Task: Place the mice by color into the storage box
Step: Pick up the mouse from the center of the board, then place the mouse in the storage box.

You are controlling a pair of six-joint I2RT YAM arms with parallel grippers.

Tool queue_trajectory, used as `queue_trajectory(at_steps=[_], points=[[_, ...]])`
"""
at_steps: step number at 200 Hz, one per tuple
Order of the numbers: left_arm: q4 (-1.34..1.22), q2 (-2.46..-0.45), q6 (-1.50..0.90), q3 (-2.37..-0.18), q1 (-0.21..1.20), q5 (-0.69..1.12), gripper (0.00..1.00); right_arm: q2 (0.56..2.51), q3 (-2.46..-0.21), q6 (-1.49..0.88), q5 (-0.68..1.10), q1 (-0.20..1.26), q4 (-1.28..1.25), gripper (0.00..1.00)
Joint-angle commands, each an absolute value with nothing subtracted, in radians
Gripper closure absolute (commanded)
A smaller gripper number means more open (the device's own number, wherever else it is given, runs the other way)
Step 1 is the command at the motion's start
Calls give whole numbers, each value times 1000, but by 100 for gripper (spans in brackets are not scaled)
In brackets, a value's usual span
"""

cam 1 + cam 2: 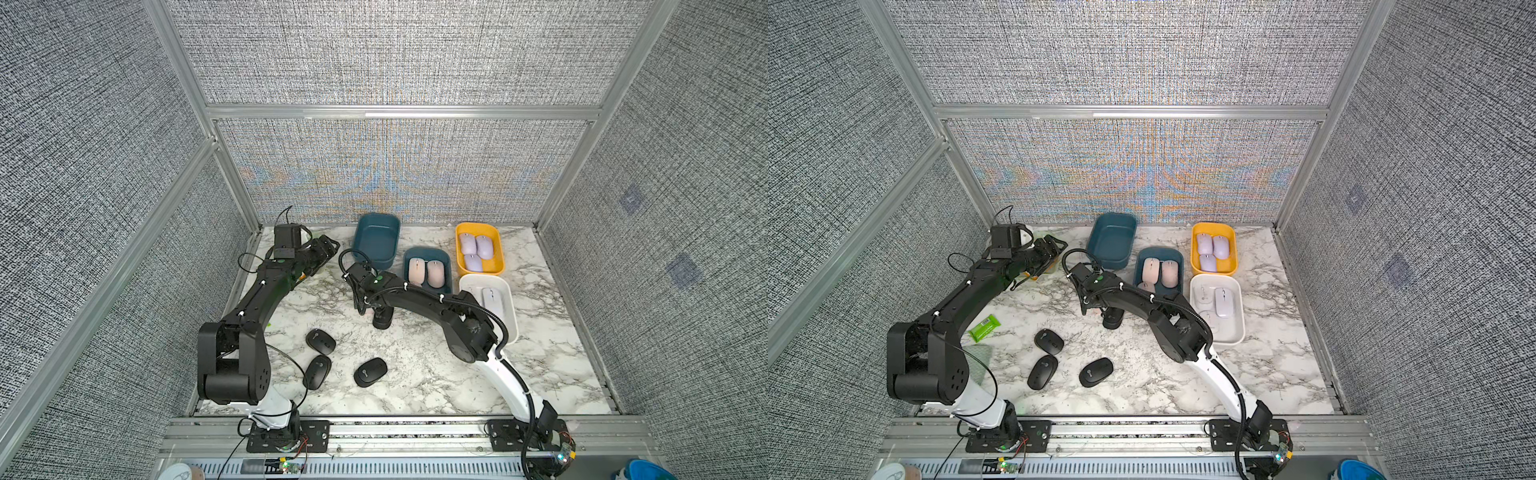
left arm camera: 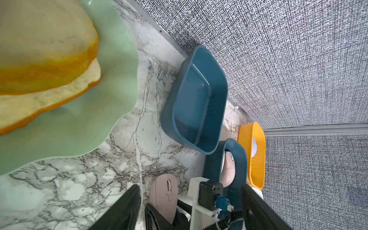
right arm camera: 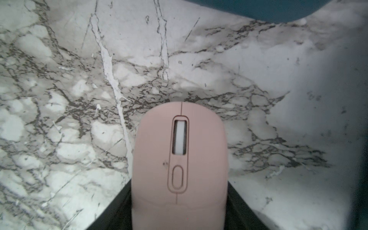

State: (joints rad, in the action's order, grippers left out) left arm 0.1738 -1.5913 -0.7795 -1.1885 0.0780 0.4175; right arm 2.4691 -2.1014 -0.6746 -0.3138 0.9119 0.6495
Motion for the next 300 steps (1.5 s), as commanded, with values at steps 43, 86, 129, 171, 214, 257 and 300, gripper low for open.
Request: queue_trajectory(at_steps=[43, 86, 129, 171, 214, 257, 300], points=[[144, -1582, -772, -1182, 76, 419, 20, 2316, -2078, -604, -353, 926, 607, 43], [114, -1606, -798, -1168, 77, 481, 20, 2075, -1784, -592, -431, 885, 577, 43], [88, -1616, -817, -1157, 79, 513, 20, 1872, -1530, -587, -466, 743, 640, 43], [77, -1632, -824, -1154, 88, 528, 20, 1906, -1534, -474, -465, 653, 723, 43], [84, -1647, -818, -1162, 90, 530, 20, 1993, -1588, -465, -498, 609, 780, 42], [86, -1649, -816, -1166, 89, 528, 20, 2042, -1598, -480, -474, 601, 766, 42], [90, -1659, -814, -1169, 90, 523, 20, 2056, -1606, -508, -471, 609, 796, 40]])
